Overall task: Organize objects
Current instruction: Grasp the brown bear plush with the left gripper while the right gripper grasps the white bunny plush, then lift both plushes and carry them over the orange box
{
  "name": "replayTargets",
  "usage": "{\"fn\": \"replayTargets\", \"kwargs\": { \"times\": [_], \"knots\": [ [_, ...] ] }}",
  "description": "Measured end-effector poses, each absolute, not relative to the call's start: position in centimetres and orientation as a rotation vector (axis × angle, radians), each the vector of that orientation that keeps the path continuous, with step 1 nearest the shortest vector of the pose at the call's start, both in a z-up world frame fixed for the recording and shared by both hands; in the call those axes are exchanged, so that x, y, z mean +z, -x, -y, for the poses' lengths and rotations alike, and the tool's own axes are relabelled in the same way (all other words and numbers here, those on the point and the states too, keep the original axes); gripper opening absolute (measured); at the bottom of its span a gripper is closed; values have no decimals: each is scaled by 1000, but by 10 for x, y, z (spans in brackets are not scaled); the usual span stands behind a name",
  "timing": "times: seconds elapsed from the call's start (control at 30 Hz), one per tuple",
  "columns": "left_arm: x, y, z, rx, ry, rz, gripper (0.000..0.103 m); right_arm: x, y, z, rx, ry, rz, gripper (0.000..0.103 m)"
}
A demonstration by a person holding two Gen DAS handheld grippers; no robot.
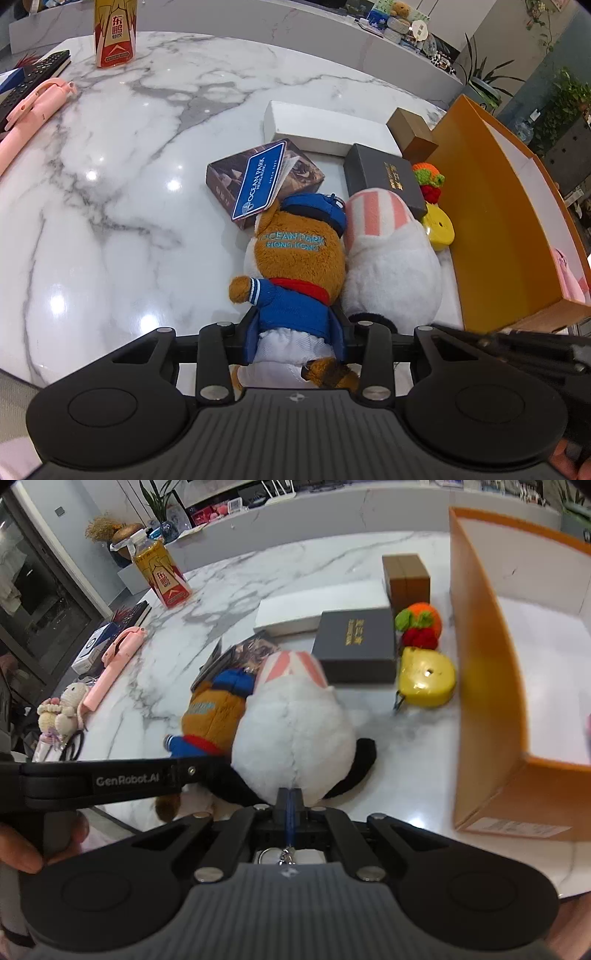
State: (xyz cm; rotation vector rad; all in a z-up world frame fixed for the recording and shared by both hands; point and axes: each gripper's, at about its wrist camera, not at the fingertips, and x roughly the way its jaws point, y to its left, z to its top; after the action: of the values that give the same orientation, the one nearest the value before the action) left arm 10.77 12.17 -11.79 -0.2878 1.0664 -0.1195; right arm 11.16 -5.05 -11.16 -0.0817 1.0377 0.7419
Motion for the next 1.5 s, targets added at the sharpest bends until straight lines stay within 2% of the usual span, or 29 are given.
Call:
{"fn": "replayTargets", "kwargs": {
  "times": [0.07,0.13,0.17,0.2,0.33,0.47,0.77,0.93,1.17,1.33,1.5],
  "knots": [
    [-118,-105,-120,-126,299,-1065,43,-106,-109,53,725,64,-1012,8],
    [-119,-103,-121,-120,327,-1057,43,-101,-109,55,731,35,-989,24],
    [-118,-103,-122,-106,333,-1049,43,-99,-109,56,736,27,-978,41],
    [-117,-103,-122,-94,330,-1040,43,-97,-110,55,740,26,-963,45],
    [-115,-105,-127,-43,319,-1016,43,-96,-115,50,759,49,-944,48],
    [-119,-108,-132,-49,334,-1022,43,-99,-116,37,762,68,-936,69],
    [-123,-108,-145,-81,395,-1020,43,-117,-123,17,735,257,-881,74],
    [-124,-108,-146,-84,401,-1019,43,-124,-130,18,725,220,-902,75],
    [-123,-106,-141,-82,385,-1002,43,-121,-130,21,723,191,-917,64],
    [-116,-96,-141,-95,435,-979,42,-110,-126,34,751,88,-961,63],
    [-75,-80,-131,-123,412,-897,42,-79,-115,50,788,14,-939,64]
  ]
}}
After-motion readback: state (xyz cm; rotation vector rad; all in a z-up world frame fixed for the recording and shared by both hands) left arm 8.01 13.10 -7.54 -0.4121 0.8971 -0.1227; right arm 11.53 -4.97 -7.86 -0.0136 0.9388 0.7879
